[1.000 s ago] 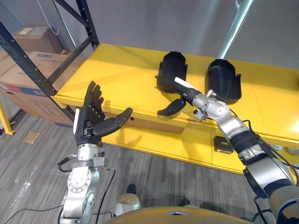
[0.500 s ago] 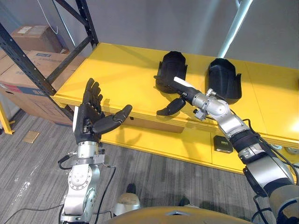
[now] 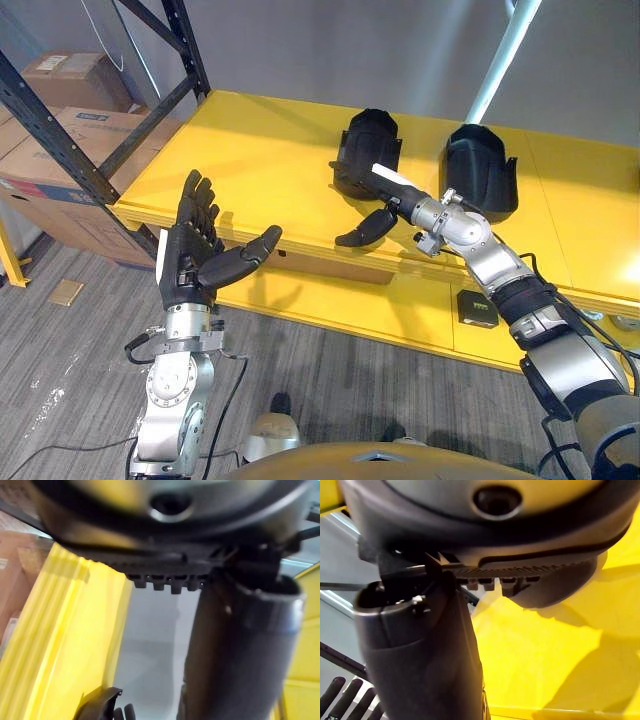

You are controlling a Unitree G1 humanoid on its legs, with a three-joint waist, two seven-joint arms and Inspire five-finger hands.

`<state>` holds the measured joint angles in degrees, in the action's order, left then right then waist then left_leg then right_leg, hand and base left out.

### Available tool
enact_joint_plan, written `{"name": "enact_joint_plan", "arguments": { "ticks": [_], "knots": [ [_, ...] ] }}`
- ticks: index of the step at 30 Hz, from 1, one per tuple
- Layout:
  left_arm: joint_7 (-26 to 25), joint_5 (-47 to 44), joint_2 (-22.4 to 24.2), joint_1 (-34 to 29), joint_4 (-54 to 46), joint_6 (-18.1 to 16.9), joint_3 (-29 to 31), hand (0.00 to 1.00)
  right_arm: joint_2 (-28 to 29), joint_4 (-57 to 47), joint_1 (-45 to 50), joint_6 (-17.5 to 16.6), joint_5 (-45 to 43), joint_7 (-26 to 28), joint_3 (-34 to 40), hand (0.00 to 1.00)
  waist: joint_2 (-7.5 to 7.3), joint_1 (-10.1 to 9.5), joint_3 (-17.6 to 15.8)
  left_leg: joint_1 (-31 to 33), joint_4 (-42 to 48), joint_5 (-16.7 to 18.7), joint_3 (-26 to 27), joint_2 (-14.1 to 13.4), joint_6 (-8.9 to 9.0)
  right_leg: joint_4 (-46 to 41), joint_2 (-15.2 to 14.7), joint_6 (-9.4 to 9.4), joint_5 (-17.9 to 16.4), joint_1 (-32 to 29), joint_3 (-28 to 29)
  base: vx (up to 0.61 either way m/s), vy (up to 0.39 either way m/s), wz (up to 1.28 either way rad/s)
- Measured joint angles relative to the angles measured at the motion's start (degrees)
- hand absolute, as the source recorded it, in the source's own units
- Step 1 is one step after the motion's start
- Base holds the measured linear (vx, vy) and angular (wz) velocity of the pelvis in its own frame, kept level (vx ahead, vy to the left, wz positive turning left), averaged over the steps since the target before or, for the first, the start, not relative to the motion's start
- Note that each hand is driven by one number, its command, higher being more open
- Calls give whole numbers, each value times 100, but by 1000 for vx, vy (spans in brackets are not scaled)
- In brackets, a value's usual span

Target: Walk over and take three plastic housings, then place them on the shelf

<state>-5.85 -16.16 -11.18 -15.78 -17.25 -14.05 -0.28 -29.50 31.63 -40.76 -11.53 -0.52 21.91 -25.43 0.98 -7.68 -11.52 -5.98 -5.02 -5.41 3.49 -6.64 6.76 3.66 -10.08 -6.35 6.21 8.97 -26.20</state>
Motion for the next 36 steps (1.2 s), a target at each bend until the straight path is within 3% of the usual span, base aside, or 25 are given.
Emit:
{"name": "enact_joint_plan", "arguments": {
  "ticks": [36],
  "knots": [
    [-166,-1,0,23,0,20,-1,100,0,-3,-181,146,-289,284,-100,100,3,18,-13,-38,16,39,171,-5,11,43,6,-6,31,-53,159,0,0,-2]
  ]
}}
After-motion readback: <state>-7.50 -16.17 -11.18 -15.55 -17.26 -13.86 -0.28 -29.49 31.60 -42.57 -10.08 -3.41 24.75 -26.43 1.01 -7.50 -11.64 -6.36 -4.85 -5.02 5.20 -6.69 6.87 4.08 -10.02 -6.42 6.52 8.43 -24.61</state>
